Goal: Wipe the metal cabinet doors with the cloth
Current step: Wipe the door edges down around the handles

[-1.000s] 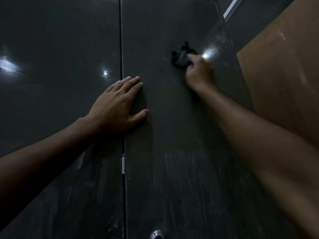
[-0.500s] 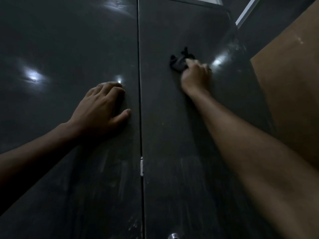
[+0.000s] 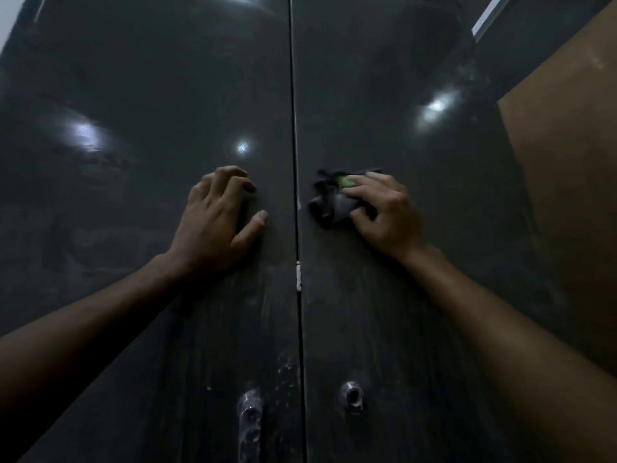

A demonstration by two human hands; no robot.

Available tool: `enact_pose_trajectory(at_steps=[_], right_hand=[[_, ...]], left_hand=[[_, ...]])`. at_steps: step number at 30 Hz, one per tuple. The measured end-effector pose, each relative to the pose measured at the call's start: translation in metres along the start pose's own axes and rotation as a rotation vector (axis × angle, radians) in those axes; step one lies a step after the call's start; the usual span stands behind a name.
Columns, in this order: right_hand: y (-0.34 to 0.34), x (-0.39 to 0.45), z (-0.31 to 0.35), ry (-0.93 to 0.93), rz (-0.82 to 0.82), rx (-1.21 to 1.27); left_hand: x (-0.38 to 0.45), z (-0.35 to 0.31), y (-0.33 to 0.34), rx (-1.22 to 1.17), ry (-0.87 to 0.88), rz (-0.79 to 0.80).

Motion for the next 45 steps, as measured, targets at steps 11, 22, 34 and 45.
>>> enact_pose_trajectory(at_steps=[11, 22, 34, 45], right_hand=[[-0.008, -0.095, 0.058, -0.187, 0.109, 0.027], [-0.012, -0.112, 0.015, 0.084, 0.065, -0.113], [-0.032, -0.115, -0.07, 0.469, 0.016, -0.222], [-0.057, -0.124, -0.16, 0.76, -0.009, -0.295]], left_hand=[[-0.036, -0.045, 0.031, -0.167, -0.091, 0.016], [-0.054, -0.049, 0.056, 0.219, 0.05, 0.167], [-0.06, -0.087, 0.082, 0.135, 0.268, 0.293], [-0.042, -0.121, 0.116, 0.151, 0.33, 0.358]])
Point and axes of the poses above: each hand's wrist, its own x-axis towards the middle knuckle, its own y-axis out of the palm, z = x × y, the point moved 2 cm from there along x, towards the middle knuckle, and after that the axes turned 11 degrees about -x, right-handed, at the moved point
